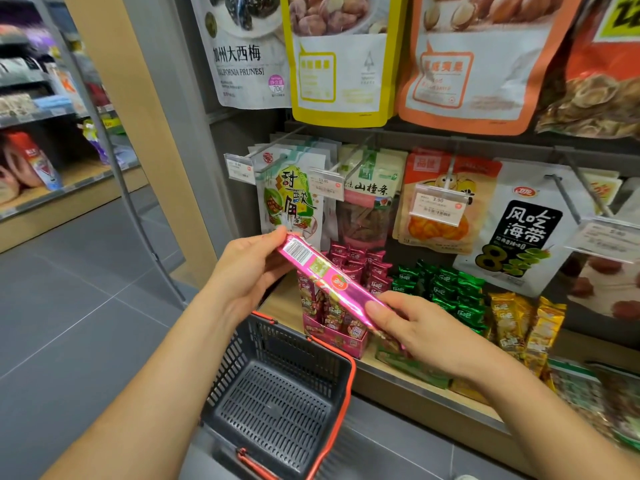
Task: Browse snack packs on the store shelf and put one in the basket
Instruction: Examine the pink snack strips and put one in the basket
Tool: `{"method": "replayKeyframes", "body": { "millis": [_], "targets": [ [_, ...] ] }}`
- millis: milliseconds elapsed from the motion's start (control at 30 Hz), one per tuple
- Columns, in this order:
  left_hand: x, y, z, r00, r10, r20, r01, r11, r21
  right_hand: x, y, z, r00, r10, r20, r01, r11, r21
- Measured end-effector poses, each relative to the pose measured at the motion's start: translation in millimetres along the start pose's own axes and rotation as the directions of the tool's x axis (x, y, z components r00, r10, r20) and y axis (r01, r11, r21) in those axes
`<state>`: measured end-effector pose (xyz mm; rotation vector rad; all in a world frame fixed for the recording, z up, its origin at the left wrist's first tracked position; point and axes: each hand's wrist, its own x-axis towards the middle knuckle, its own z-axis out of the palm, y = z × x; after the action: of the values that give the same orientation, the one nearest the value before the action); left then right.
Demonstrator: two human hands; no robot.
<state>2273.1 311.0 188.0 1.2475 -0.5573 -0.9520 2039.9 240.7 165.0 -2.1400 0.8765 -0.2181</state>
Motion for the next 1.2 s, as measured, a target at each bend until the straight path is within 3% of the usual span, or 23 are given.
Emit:
{"method": "replayKeyframes", "body": {
  "millis": [133, 233, 300, 433, 600, 700, 833, 900, 1033, 1200],
  "targets": [
    [0.2, -5.5, 6.5, 0.998, 0.069, -0.013, -0.069, 0.996, -0.06, -2.5, -7.8, 12.1, 0.997, -0.016, 0.073, 0.006, 0.991, 0.136],
    [0.0, -7.1, 11.6, 0.991, 0.124, -0.048, -0.129, 0.984, -0.125, -3.0, -12.4, 23.5, 0.999, -0.028, -0.04, 0.032, 0.994, 0.107],
    [-0.2, -9.8, 14.9, 0.989, 0.136, -0.058, -0.142, 0.98, -0.136, -2.0, -14.1, 26.8, 0.995, -0.027, -0.099, 0.045, 0.982, 0.185],
    [-3.9, -18.0, 24.9, 0.998, 0.061, 0.024, -0.059, 0.994, -0.092, 0.1, -17.0, 29.0, 0.986, -0.012, -0.166, 0.068, 0.939, 0.337],
    [-7.8, -26.2, 29.2, 0.986, -0.015, 0.165, 0.007, 0.999, 0.045, 1.6, -17.6, 25.2, 0.978, -0.059, -0.198, 0.119, 0.945, 0.305],
    [-10.8, -23.0, 29.7, 0.985, 0.017, 0.172, -0.053, 0.976, 0.21, 3.2, -17.2, 10.5, 0.989, -0.048, -0.143, 0.086, 0.957, 0.277],
    [-24.2, -23.8, 36.8, 0.939, 0.006, 0.344, -0.198, 0.828, 0.525, 2.9, -17.9, -7.8, 0.983, 0.003, -0.186, 0.103, 0.824, 0.557],
    [-33.4, -30.0, 45.9, 0.911, -0.015, 0.411, -0.228, 0.814, 0.535, 2.9, -19.1, -5.2, 0.968, -0.046, -0.248, 0.176, 0.828, 0.533],
    [-38.2, -32.8, 54.5, 0.911, 0.003, 0.413, -0.231, 0.833, 0.503, 0.7, -16.1, -7.3, 0.909, -0.02, -0.415, 0.269, 0.789, 0.552],
    [-37.8, -38.0, 49.7, 0.875, -0.112, 0.472, -0.207, 0.794, 0.572, -14.5, -8.2, -33.6, 0.891, 0.055, -0.45, 0.328, 0.606, 0.725]
  ]
}}
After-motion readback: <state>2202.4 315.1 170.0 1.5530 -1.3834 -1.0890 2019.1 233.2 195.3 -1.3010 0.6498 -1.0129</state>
